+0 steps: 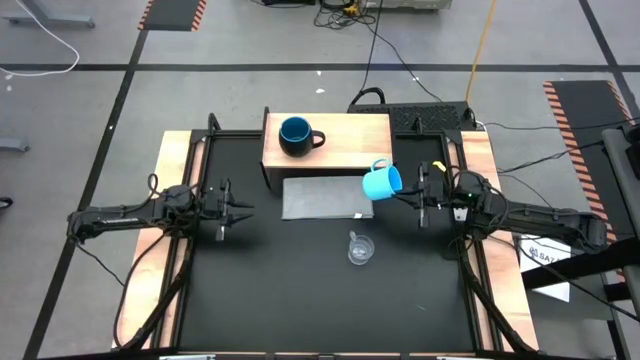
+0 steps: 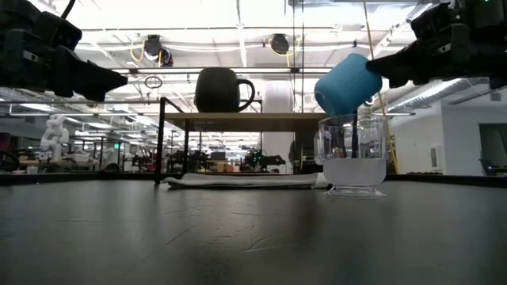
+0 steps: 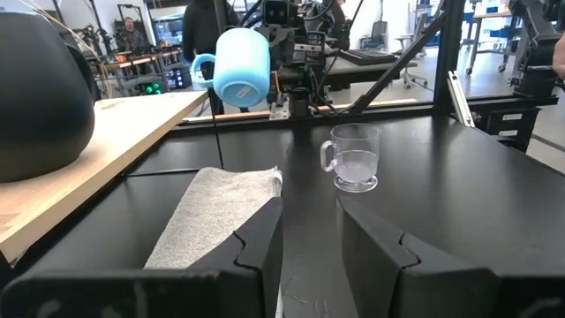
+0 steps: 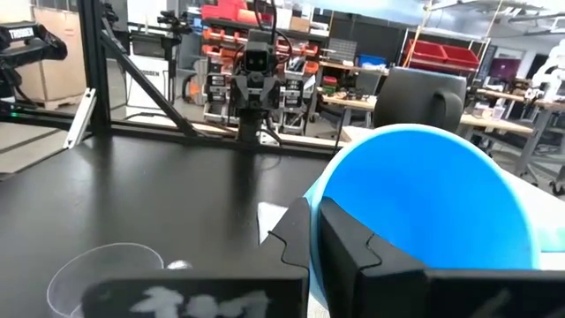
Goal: Stack small to large cups/mugs on shelf
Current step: Put the blue mug on the shelf
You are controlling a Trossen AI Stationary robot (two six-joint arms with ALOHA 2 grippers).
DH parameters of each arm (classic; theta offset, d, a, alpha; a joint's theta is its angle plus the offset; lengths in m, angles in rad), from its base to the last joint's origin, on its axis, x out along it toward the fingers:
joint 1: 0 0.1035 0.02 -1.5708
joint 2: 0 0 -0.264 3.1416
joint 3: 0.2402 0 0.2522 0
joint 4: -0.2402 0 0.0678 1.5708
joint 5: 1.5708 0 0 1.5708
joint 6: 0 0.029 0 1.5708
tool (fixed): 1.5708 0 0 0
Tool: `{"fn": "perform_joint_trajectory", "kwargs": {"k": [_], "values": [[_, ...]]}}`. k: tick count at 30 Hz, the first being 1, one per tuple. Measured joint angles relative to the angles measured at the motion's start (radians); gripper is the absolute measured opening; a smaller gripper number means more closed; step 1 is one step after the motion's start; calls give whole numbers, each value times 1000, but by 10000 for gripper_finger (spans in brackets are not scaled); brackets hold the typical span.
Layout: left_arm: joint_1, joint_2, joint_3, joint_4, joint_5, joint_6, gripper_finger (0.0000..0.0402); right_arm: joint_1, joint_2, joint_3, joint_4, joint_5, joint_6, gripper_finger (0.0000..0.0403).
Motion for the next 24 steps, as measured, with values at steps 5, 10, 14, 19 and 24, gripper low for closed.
{"fn": "perform_joint_trajectory", "kwargs": {"k": [5,10,14,19,24], "values": [[0,0,0,0,0,3,108,0,12,0,102,33,15,0],[0,0,0,-1,-10,4,108,-26,53,0,290,32,13,0],[0,0,0,-1,-10,1,108,-86,90,35,300,21,14,0],[0,0,0,-2,-10,-4,108,-167,169,121,275,-55,17,0],[0,0,0,-2,-10,-6,108,-266,250,207,250,-125,26,0]]}}
